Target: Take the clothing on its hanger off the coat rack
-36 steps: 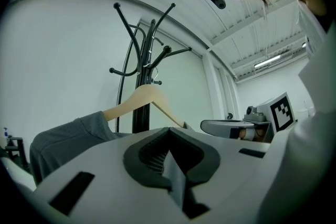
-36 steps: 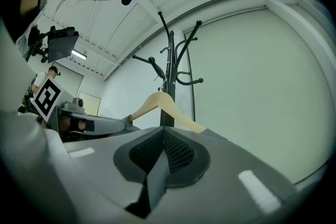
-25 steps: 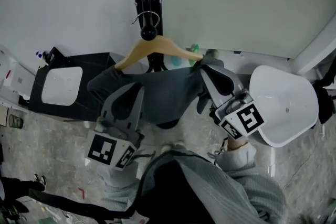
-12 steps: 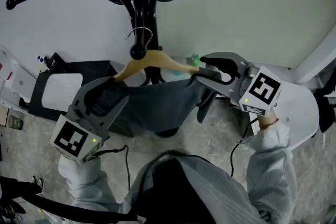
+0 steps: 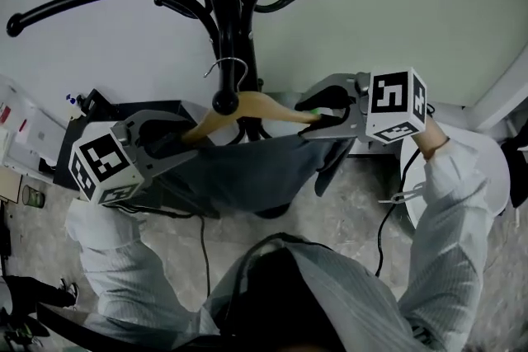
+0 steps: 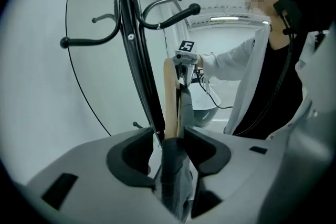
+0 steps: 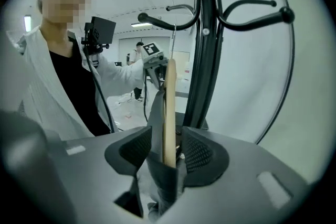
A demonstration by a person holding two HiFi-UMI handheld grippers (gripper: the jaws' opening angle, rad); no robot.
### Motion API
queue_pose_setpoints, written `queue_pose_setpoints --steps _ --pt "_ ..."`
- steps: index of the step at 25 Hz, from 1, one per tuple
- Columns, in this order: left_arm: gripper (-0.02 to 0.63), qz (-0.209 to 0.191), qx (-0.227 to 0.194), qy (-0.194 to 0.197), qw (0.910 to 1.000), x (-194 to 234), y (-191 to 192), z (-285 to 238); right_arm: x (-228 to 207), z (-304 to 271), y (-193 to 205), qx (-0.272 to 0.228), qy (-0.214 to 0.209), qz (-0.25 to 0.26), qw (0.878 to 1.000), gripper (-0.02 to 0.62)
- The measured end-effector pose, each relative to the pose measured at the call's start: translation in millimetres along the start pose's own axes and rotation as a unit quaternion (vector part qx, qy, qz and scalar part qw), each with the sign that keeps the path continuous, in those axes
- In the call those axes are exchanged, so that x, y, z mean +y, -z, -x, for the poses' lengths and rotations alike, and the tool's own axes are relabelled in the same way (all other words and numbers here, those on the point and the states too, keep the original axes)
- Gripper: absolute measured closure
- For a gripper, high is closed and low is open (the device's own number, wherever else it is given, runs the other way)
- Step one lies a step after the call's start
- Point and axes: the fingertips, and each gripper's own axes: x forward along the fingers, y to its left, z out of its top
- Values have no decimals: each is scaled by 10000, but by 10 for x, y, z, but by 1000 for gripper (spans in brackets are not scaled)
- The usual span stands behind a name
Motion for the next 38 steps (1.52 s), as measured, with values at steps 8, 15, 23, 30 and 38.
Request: queue_pose_setpoints --steps 8,15,23,30,38 --pt "535 354 -42 862 9956 -44 83 -82 0 -50 140 21 -708 -172 9973 509" --pt "543 457 -292 1195 9914 -130 21 -66 -82 -70 139 -187 -287 -319 9989 537" --pt "543 112 35 1036 9945 -204 -18 7 -19 52 3 5 72 -106 9999 538" --pt "543 -362 -283 1035 9936 -433 -629 190 224 564 -298 17 563 441 9974 538" --pt "543 -684 -657 1883 9775 -999 -1015 -333 851 1161 180 19 1522 -2 9884 537"
